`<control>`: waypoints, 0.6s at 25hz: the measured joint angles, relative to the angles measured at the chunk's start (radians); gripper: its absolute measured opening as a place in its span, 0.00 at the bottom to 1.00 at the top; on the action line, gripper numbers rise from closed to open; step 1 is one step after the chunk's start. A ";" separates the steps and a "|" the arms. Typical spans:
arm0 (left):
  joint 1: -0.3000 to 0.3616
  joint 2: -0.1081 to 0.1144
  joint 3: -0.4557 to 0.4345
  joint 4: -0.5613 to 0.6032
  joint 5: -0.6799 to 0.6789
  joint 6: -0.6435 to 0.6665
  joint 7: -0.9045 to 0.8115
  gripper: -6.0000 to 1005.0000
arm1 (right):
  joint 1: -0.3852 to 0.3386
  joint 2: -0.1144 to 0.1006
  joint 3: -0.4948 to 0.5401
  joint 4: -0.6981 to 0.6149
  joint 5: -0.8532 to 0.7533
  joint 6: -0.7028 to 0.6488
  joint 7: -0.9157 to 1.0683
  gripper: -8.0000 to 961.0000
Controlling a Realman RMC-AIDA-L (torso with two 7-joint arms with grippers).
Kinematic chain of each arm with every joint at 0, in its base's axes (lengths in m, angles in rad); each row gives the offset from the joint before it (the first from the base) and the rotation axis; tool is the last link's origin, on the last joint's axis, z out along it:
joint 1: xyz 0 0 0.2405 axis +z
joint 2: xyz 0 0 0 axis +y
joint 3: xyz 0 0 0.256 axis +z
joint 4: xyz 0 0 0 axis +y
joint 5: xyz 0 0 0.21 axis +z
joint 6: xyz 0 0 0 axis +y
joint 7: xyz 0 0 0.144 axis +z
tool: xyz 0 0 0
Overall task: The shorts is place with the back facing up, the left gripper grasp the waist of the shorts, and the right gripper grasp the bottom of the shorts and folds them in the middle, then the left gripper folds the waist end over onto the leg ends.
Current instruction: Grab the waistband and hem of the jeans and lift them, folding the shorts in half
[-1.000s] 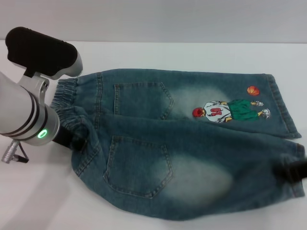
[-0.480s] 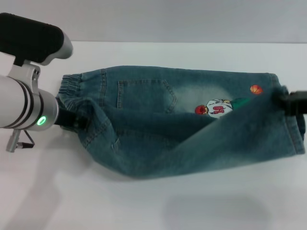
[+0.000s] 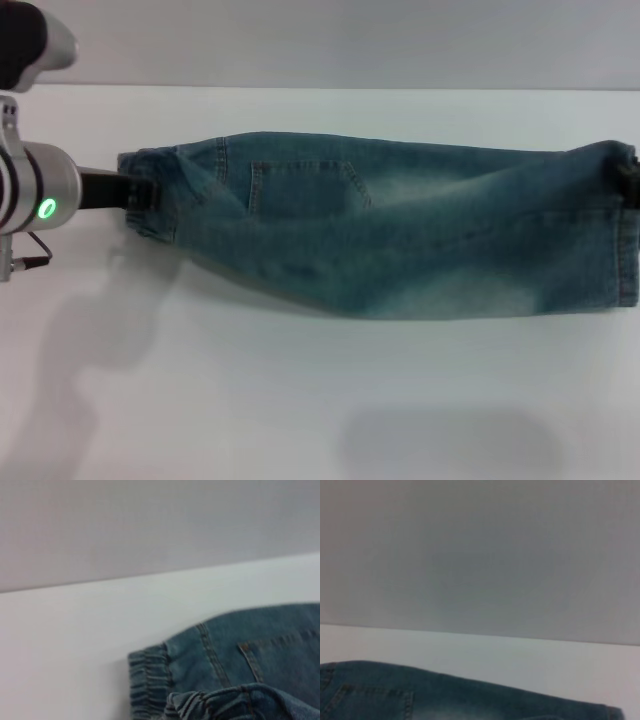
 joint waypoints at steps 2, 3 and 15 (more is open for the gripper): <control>0.002 0.000 -0.018 0.011 -0.008 0.022 0.003 0.22 | -0.016 0.001 -0.003 0.003 0.001 -0.036 -0.007 0.04; 0.003 0.000 -0.024 0.014 -0.009 0.029 0.004 0.22 | -0.022 0.002 -0.005 0.005 0.002 -0.054 -0.009 0.04; 0.000 0.001 -0.062 0.063 -0.042 0.167 0.014 0.21 | -0.032 0.003 -0.032 0.046 0.025 -0.214 -0.015 0.06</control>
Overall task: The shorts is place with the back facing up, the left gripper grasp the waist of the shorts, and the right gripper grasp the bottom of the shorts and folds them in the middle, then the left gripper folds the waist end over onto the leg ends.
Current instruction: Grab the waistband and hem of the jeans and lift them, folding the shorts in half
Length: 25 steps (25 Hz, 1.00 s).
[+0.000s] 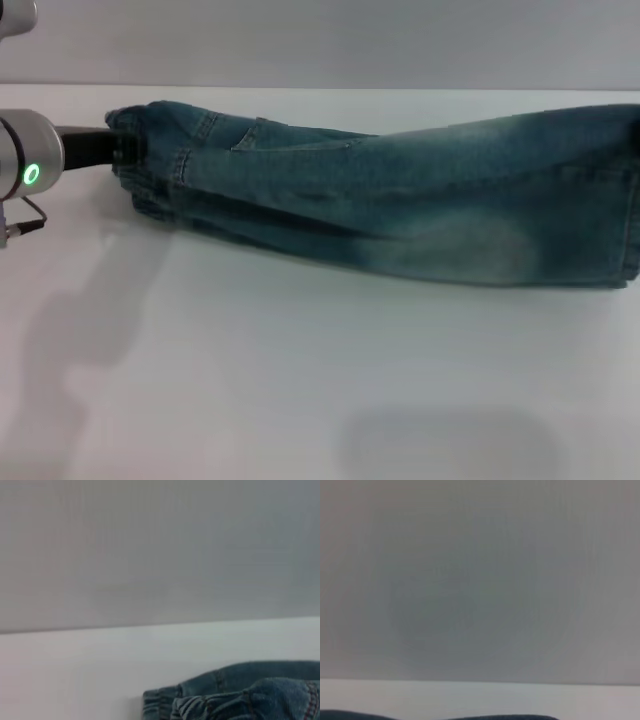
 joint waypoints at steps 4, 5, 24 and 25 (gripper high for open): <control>-0.015 0.001 -0.003 0.033 -0.030 0.054 0.018 0.21 | 0.007 -0.001 -0.003 0.001 0.005 -0.027 0.000 0.06; -0.024 0.001 -0.006 0.046 -0.038 0.061 0.025 0.21 | 0.010 -0.002 -0.003 0.006 0.009 -0.033 0.000 0.06; -0.087 0.001 -0.042 0.161 -0.080 0.134 0.052 0.21 | 0.021 -0.005 0.003 0.081 0.027 -0.106 0.001 0.08; -0.090 0.001 -0.043 0.166 -0.081 0.138 0.052 0.21 | 0.022 -0.005 0.003 0.084 0.030 -0.109 0.001 0.09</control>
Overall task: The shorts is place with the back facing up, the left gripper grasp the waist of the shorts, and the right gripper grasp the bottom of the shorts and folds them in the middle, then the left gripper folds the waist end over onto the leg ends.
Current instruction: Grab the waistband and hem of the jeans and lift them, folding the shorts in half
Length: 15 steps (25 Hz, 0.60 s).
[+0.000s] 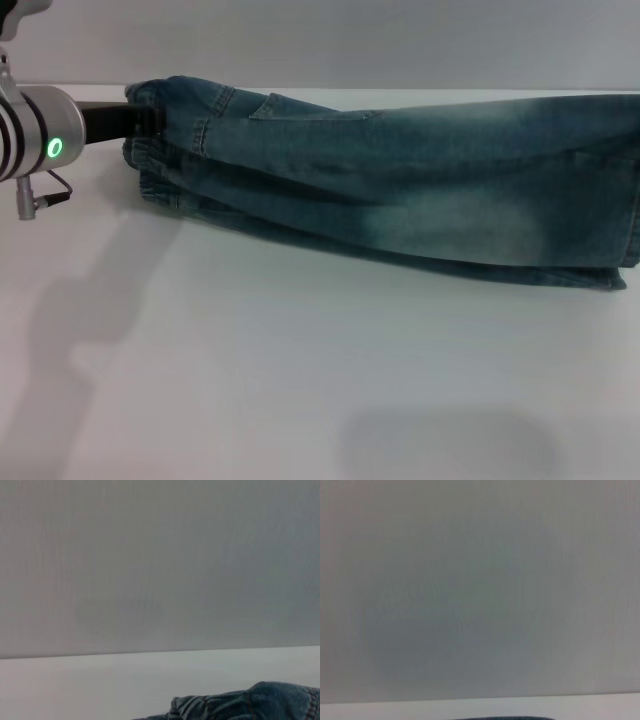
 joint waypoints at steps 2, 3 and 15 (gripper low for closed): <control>-0.007 0.000 0.000 0.011 -0.001 0.003 0.000 0.21 | 0.003 -0.001 -0.003 0.006 0.005 -0.003 0.000 0.09; -0.011 0.000 0.000 0.019 -0.001 0.004 0.000 0.21 | 0.005 -0.001 -0.005 0.010 0.006 -0.006 0.000 0.09; -0.050 -0.001 0.003 0.104 -0.033 0.084 0.000 0.21 | 0.029 -0.004 -0.003 0.080 0.008 -0.049 -0.001 0.10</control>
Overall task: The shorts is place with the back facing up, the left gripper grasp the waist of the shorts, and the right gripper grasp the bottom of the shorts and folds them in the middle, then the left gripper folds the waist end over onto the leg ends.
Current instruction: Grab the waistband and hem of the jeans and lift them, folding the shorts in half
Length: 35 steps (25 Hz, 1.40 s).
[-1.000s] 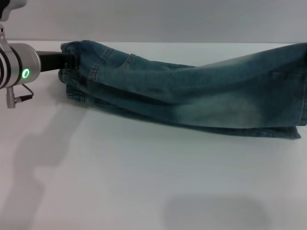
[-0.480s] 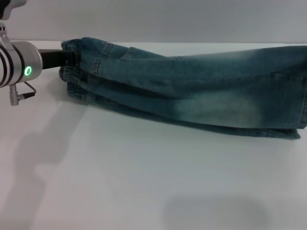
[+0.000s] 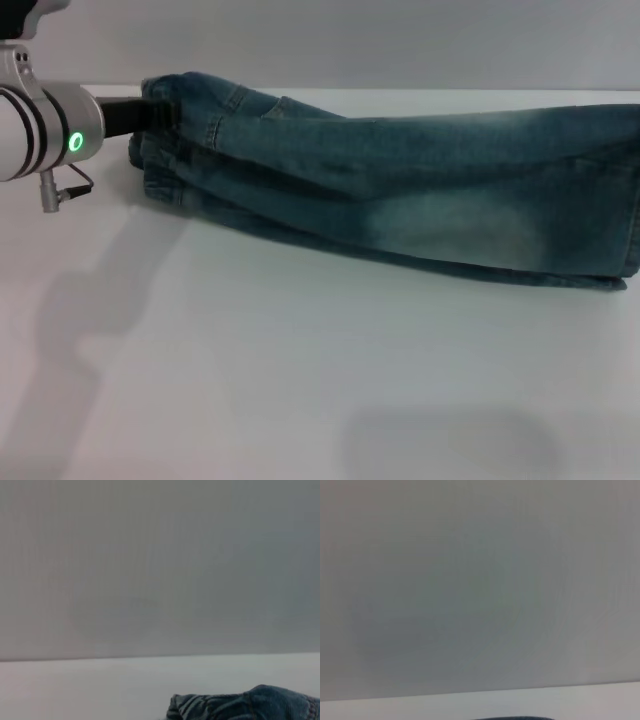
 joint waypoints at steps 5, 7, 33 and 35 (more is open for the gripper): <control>-0.009 0.000 0.008 0.084 -0.083 0.163 0.053 0.21 | 0.018 -0.001 0.004 0.025 0.001 -0.013 0.000 0.11; -0.014 -0.001 0.012 0.105 -0.102 0.206 0.080 0.21 | 0.023 -0.001 0.004 0.030 0.001 -0.016 0.000 0.11; -0.011 0.001 0.034 0.112 -0.117 0.157 0.094 0.86 | 0.042 -0.004 0.008 0.086 0.002 -0.023 0.000 0.14; -0.005 0.001 0.034 0.105 -0.117 0.152 0.094 0.86 | 0.045 -0.004 0.010 0.097 0.002 -0.037 0.003 0.14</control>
